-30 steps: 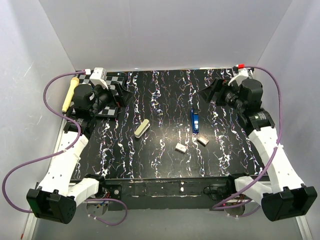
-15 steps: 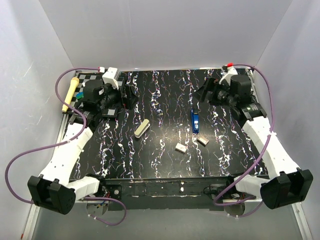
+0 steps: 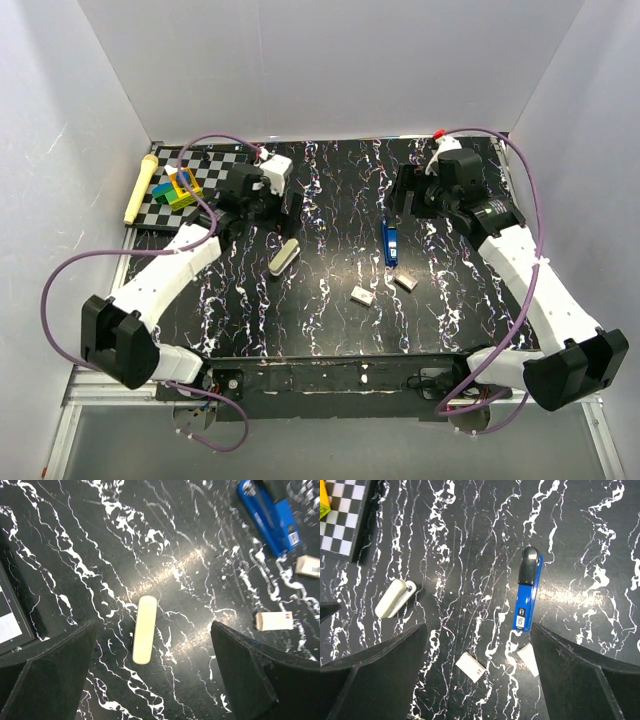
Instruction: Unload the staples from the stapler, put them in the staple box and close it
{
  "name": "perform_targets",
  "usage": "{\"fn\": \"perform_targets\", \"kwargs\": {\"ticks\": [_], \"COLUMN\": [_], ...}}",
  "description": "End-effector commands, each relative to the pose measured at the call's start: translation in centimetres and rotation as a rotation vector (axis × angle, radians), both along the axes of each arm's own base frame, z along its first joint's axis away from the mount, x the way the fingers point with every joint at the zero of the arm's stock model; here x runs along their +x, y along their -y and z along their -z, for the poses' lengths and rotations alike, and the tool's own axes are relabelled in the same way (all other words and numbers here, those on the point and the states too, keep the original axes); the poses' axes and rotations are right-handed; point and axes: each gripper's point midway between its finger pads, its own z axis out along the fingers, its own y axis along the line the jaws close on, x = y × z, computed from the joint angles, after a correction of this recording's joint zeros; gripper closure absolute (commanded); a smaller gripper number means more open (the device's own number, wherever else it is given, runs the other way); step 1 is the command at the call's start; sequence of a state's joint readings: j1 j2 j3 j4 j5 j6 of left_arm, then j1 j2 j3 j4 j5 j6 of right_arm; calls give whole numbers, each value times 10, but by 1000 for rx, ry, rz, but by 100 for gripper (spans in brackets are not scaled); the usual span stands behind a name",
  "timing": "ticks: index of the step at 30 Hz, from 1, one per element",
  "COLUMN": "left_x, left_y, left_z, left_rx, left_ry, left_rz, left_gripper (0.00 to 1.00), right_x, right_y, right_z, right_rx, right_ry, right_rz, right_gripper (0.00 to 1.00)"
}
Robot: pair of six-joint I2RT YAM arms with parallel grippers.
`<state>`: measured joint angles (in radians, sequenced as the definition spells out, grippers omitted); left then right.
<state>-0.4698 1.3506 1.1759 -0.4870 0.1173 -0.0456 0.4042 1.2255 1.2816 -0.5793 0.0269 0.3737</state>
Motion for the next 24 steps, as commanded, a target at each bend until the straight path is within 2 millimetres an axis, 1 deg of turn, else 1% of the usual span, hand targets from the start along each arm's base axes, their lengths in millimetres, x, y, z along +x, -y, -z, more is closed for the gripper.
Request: {"fn": "perform_targets", "kwargs": {"ticks": [1,5,10,14,18,24], "left_x": [10,13,18,19,22,20], "left_y": [-12,-6,-6,6,8,13], "left_z": [10,34,65,81,91,121], "left_rx": [173,239,299,303,319,348], "left_ry": [34,-3,-56,-85,-109,-192], "left_rz": [-48,-38,-37,17,25,60], "left_gripper": [2,2,2,5,9,13], "right_x": [0,0,-3,-5,-9,-8], "right_y": [10,6,-3,-9,-15,-17], "right_z": [3,18,31,32,33,36], "right_rx": [-53,-55,-28,-2,15,21], "right_ry": [-23,-83,-122,-130,-140,-151], "right_rz": [32,23,-7,-36,-62,-69], "right_gripper": [9,12,14,15,16,17]}}
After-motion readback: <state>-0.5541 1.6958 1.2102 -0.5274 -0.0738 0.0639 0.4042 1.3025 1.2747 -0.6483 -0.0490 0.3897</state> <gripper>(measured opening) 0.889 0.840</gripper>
